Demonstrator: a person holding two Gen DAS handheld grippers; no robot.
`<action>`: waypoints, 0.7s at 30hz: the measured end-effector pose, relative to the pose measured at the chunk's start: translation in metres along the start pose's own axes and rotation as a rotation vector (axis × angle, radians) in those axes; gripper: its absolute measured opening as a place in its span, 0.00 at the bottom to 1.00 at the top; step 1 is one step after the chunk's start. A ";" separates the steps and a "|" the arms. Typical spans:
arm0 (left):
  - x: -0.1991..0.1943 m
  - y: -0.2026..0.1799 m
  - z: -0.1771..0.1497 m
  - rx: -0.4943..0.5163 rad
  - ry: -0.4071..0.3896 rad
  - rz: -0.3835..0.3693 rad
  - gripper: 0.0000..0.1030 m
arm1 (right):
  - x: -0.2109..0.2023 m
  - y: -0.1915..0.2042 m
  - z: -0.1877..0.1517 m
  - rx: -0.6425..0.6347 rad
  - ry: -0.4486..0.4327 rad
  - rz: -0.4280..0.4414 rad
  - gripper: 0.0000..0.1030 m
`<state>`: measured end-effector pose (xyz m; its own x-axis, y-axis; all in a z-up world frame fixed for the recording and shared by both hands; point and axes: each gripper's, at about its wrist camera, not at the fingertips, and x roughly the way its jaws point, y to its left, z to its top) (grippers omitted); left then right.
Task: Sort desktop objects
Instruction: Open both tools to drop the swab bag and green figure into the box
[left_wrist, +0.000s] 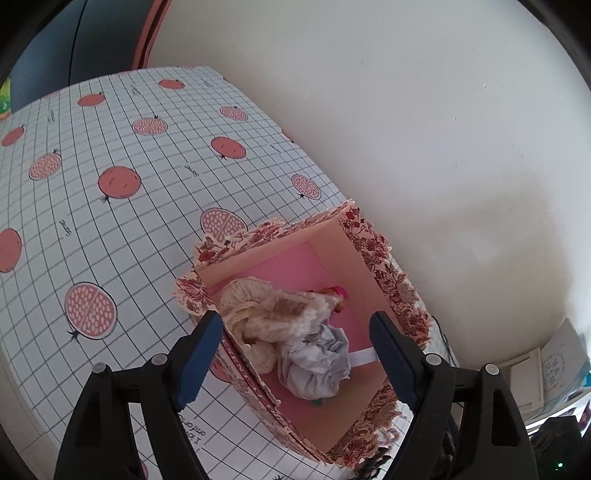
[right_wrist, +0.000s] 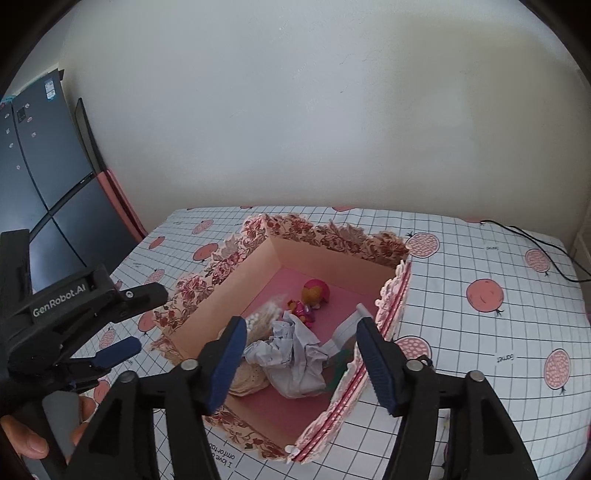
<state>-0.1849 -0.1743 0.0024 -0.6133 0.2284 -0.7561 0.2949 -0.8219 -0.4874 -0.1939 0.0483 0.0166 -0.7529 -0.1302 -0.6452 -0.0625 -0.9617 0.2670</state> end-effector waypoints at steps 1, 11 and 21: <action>-0.001 -0.001 0.000 0.005 -0.008 0.011 0.80 | -0.001 -0.001 0.001 0.002 -0.001 -0.007 0.69; -0.003 -0.008 -0.002 0.023 -0.024 0.059 0.82 | -0.013 -0.020 0.006 0.026 -0.028 -0.071 1.00; -0.012 -0.019 -0.007 0.055 -0.069 0.095 0.98 | -0.030 -0.037 0.011 0.040 -0.033 -0.104 1.00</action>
<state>-0.1775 -0.1580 0.0174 -0.6338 0.1133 -0.7651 0.3145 -0.8660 -0.3888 -0.1762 0.0905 0.0334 -0.7623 -0.0213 -0.6469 -0.1669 -0.9592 0.2282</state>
